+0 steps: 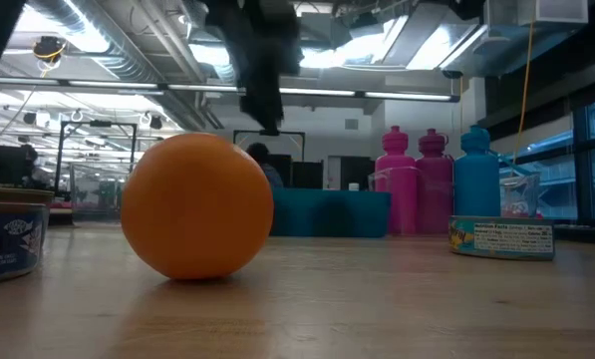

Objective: Pick & Place Food Item
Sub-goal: Put the orange into the blue bin

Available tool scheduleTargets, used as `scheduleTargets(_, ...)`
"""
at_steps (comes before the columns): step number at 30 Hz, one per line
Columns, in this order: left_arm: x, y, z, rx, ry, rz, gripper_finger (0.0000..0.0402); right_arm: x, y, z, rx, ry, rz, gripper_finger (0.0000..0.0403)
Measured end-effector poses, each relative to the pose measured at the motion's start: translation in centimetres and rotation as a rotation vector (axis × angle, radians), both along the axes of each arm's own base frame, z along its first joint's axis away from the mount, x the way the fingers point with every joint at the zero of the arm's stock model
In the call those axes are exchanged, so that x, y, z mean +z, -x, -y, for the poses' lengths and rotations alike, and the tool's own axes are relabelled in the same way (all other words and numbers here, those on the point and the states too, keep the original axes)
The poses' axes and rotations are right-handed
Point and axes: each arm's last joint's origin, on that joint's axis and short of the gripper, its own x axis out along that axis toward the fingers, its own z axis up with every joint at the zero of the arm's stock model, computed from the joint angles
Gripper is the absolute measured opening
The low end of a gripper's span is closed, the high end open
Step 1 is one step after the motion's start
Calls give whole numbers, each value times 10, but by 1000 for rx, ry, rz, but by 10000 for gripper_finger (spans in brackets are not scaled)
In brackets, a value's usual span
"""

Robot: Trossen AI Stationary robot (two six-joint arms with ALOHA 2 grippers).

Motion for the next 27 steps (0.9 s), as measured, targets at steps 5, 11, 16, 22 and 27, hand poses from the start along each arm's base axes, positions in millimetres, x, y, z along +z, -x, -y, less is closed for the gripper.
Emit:
scheduleTargets(5, 44, 26, 49, -128, -20, 80, 285, -7, -8, -2, 15, 5, -42, 9)
scheduleTargets(11, 77, 56, 108, -313, -75, 176, 285, -16, -21, -4, -22, 47, -64, 9)
scheduleTargets(16, 50, 62, 145, -360, -59, 169, 285, -16, -34, -7, 3, 110, -8, 9)
scheduleTargets(22, 8, 64, 181, -354, -8, 193, 285, -18, -44, -9, -9, 90, 21, 23)
scheduleTargets(27, 14, 76, 198, -278, -43, 265, 285, -27, -53, -11, -34, 19, -21, 91)
